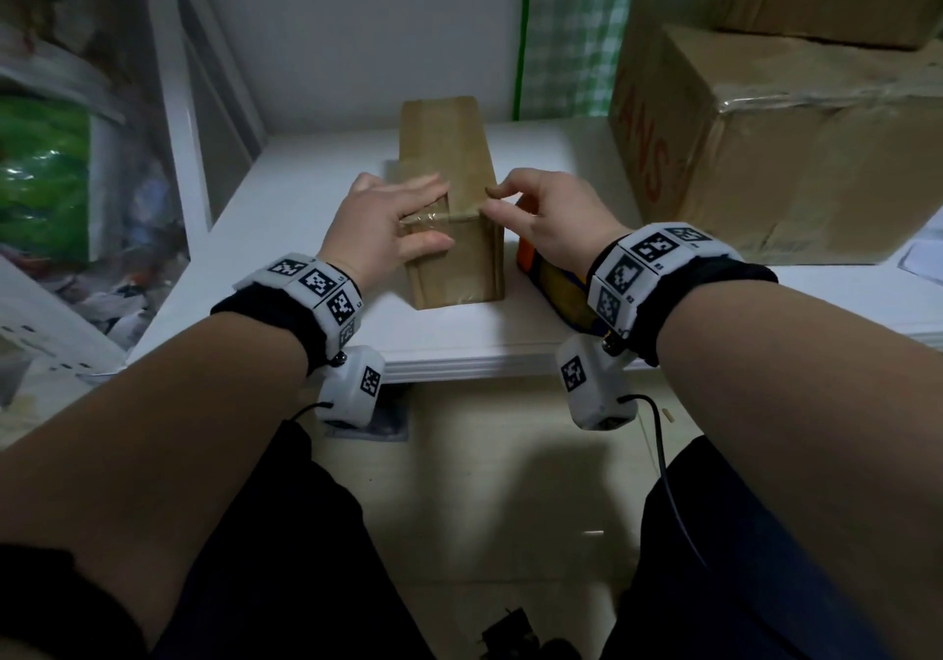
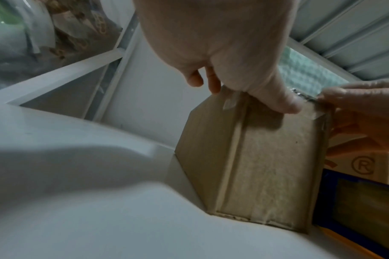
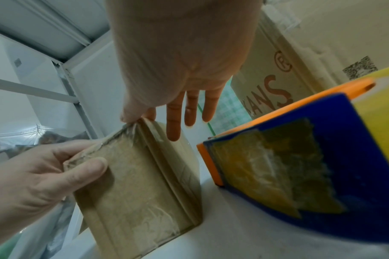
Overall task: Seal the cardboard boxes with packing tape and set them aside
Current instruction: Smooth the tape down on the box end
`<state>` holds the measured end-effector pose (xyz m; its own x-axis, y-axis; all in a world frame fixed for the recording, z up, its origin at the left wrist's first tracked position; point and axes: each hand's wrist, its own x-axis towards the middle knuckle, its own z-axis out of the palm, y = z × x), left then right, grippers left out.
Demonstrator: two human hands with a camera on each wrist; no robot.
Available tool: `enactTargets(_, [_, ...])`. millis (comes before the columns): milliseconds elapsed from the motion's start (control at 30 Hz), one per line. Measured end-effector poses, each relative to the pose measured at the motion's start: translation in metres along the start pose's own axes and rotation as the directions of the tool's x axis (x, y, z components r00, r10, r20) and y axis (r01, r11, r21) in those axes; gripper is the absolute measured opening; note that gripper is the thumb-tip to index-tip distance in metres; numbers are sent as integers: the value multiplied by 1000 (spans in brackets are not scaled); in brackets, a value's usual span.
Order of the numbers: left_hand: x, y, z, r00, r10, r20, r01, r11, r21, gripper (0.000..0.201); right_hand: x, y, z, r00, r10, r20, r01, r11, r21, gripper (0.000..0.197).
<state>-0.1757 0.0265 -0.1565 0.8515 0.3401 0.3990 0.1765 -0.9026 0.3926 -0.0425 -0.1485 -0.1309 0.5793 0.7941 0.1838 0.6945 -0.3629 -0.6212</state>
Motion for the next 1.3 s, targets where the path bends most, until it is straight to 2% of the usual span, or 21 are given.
enactTargets(67, [0, -1, -1, 1000, 25, 14, -25, 1000, 19, 62, 1, -2, 0, 1000, -10, -1, 10, 999, -39, 33])
enactTargets(267, [0, -1, -4, 997, 49, 52, -52, 996, 71, 67, 2, -13, -7, 996, -86, 14, 85, 935, -344, 38])
enactTargets(500, [-1, -1, -5, 995, 33, 96, -43, 994, 100, 76, 2, -19, 0, 996, -88, 11, 84, 895, -438, 38])
enactTargets(733, [3, 8, -20, 972, -13, 235, -27, 985, 169, 86, 2, -24, -9, 992, -69, 101, 111, 858, -502, 43])
enactTargets(867, [6, 30, -32, 963, -129, 238, 84, 979, 187, 73, -1, -31, -25, 981, -25, 194, 133, 812, -568, 55])
enactTargets(967, [13, 48, -34, 967, -216, 136, 178, 953, 246, 62, -9, -29, -34, 974, 53, 219, 90, 801, -592, 60])
enactTargets(1067, [23, 62, -37, 955, -290, 64, 255, 909, 329, 70, -23, -17, -36, 959, 186, 216, -14, 788, -615, 55])
enactTargets(1167, [32, 74, -36, 918, -384, 96, 329, 875, 355, 72, -36, -4, -34, 927, 309, 215, -112, 772, -626, 57])
enactTargets(1300, [46, 84, -26, 837, -521, 169, 435, 820, 372, 104, -44, 8, -32, 900, 369, 231, -167, 782, -601, 59])
